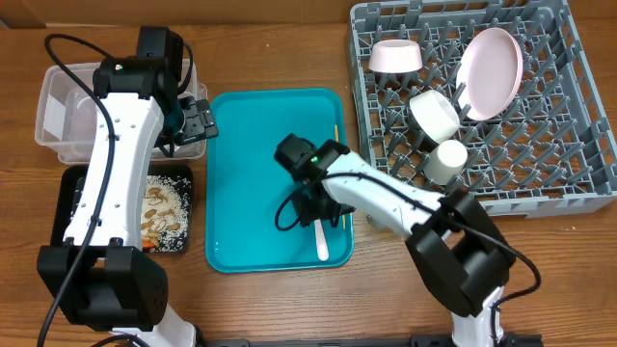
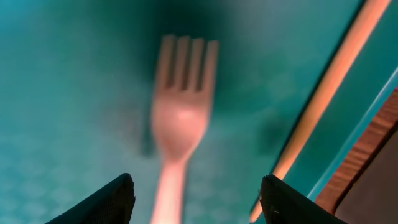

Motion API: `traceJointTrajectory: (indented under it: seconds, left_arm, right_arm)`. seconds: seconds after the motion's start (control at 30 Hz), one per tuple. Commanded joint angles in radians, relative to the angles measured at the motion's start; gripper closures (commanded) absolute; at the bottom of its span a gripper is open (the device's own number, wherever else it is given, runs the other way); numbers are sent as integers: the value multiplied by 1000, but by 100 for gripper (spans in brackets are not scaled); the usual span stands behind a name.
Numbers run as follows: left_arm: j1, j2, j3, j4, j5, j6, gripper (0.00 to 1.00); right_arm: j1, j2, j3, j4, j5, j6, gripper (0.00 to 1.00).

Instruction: Sort waste into correct bins and load items into the dishwasher

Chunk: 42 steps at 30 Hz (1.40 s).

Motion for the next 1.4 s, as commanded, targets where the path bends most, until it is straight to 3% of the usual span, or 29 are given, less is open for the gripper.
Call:
traceJointTrajectory:
  seconds: [0.0,0.47,0.53,0.6,0.77,0.9,1.07,1.13,1.37]
  left_arm:
    - [0,-31,24,-3,-13,-10,0]
    - [0,-31,24,-3,-13,-10,0]
    - [0,-31,24,-3,-13,-10,0]
    - [0,-31,24,-3,-13,-10,0]
    - [0,-31,24,-3,-13,-10,0]
    - [0,-31,24,-3,-13,-10,0]
    - [0,-31,24,-3,-13,-10,0]
    - [0,-31,24,-3,-13,-10,0]
    - [0,-31,24,-3,-13,-10,0]
  right_arm:
    - [-21,-1,14,0,-29,5,34]
    - [-2,4,51,-2,-50,-48,35]
    - [-2,4,55,13,-50,-53,28]
    - [-2,5,51,52,-87,-60,2]
    - [-2,6,44,131,-366,-247,0]
    - [-2,11,44,161,-283,-55,1]
    - [-4,11,47,45,-71,137,4]
    - [-8,11,47,16,-42,147,0]
    - [-6,11,46,-31,-45,144,0]
